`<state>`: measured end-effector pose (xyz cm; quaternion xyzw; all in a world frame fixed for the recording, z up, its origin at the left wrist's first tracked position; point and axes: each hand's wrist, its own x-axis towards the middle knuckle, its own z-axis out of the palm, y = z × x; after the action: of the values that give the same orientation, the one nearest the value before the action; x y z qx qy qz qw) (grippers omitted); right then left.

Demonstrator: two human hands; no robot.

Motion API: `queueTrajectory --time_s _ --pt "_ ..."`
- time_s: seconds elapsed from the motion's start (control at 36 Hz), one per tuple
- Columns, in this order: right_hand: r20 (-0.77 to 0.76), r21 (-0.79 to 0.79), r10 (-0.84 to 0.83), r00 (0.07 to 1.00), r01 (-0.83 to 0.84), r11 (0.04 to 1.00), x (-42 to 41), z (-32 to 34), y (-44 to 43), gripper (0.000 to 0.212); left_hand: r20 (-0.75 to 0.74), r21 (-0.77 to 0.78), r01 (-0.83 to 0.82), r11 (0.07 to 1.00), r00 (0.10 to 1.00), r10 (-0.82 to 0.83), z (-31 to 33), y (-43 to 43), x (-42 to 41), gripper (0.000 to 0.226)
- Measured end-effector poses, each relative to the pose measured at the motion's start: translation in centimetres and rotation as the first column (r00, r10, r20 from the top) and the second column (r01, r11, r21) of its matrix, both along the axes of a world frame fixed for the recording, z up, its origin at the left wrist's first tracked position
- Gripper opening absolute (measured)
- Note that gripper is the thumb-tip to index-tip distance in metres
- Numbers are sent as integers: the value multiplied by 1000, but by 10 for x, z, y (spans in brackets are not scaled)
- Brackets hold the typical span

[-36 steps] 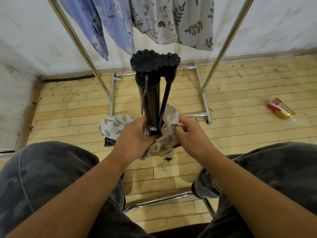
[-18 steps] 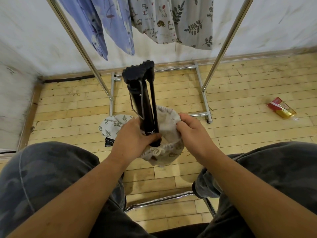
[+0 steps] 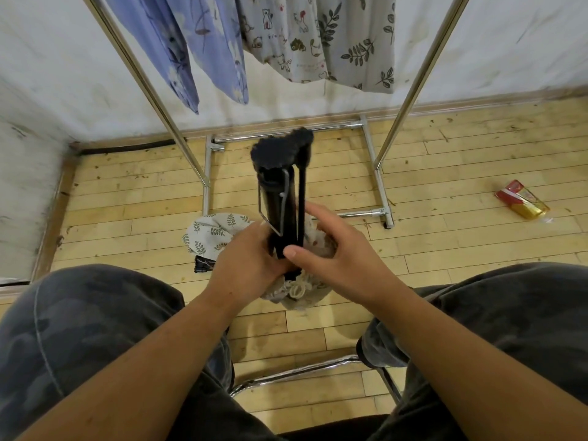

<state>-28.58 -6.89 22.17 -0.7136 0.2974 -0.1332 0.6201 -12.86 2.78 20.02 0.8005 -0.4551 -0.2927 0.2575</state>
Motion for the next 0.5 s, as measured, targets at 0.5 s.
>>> queueTrajectory --time_s 0.5 --pt "-89 -175 -103 991 86 981 -1 -17 -3 20 -53 53 106 993 993 -103 0 -4 -5 32"
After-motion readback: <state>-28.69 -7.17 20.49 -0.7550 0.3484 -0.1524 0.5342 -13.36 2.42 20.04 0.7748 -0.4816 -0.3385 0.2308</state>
